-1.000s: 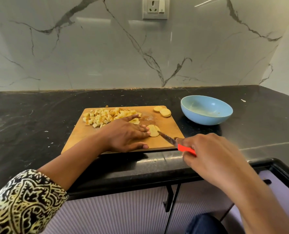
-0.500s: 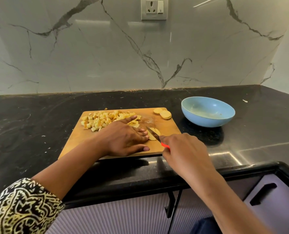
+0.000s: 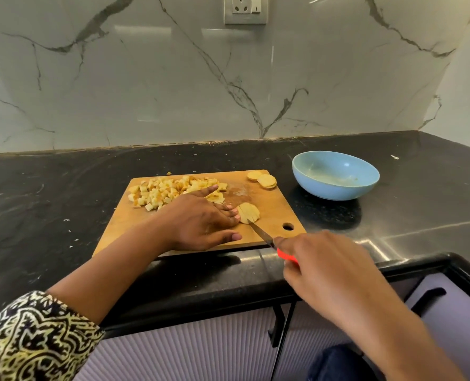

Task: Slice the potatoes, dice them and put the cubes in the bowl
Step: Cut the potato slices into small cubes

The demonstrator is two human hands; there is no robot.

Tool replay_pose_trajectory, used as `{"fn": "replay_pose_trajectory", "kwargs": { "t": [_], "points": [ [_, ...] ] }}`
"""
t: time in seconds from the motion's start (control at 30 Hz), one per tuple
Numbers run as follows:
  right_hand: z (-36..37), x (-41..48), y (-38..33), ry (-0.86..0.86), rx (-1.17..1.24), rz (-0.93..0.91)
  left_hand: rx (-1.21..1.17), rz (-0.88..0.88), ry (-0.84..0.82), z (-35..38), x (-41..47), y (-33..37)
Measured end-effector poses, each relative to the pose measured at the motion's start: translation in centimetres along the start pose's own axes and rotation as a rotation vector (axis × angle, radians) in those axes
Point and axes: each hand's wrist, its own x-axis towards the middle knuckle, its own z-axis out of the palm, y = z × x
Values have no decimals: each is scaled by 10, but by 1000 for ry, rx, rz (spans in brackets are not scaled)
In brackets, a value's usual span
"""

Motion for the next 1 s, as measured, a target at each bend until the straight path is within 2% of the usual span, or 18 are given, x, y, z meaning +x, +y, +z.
{"fn": "replay_pose_trajectory", "kwargs": {
  "t": [0.13,0.23,0.37,0.77,1.0],
  "points": [
    [-8,10,6,52,33,23,-169,-63,-31,0,-4,-3],
    [5,22,-1,120,89,58,-204,-93,-44,-2,-6,-2],
    [24,31,-8,129,138,63,-231,-94,-48,-5,-7,-1],
    [36,51,-9,60,82,25,-115,-113,-91,-11,-4,7],
    [23,0,-11,47,45,21,-106,-78,-56,-6,-5,2]
  ]
}}
